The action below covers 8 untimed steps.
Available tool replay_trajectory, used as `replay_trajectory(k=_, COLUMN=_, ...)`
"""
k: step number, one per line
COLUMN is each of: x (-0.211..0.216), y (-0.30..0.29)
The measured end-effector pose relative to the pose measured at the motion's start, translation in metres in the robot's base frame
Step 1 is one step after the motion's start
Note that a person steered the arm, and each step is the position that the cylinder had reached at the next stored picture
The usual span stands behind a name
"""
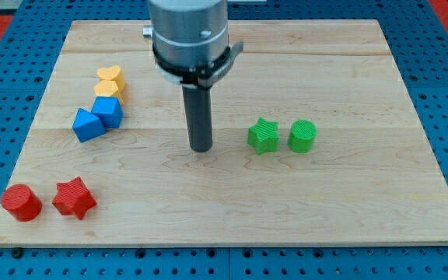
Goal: Place the red blocks to the left of the green blocks to form a horizontal line
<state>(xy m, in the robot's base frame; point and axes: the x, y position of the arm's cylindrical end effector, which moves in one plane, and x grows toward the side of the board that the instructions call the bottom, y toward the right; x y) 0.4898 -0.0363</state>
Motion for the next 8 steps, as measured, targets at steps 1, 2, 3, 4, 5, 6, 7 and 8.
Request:
replay_trajectory(k=1, x=0.04, y=0.004)
replay_trajectory(k=2, x=0.091, y=-0.013)
replay_trajectory(k=3, x=0.127, y=-0.057)
replay_trajectory(k=4, x=0.129, y=-0.061)
replay_trajectory(k=5, x=0.129, y=-0.077)
replay_trajectory(k=6, x=0.128, y=-0.144)
replay_trajectory(k=7, x=0.128, y=-0.234)
replay_trajectory(k=8, x=0.125, y=-0.266)
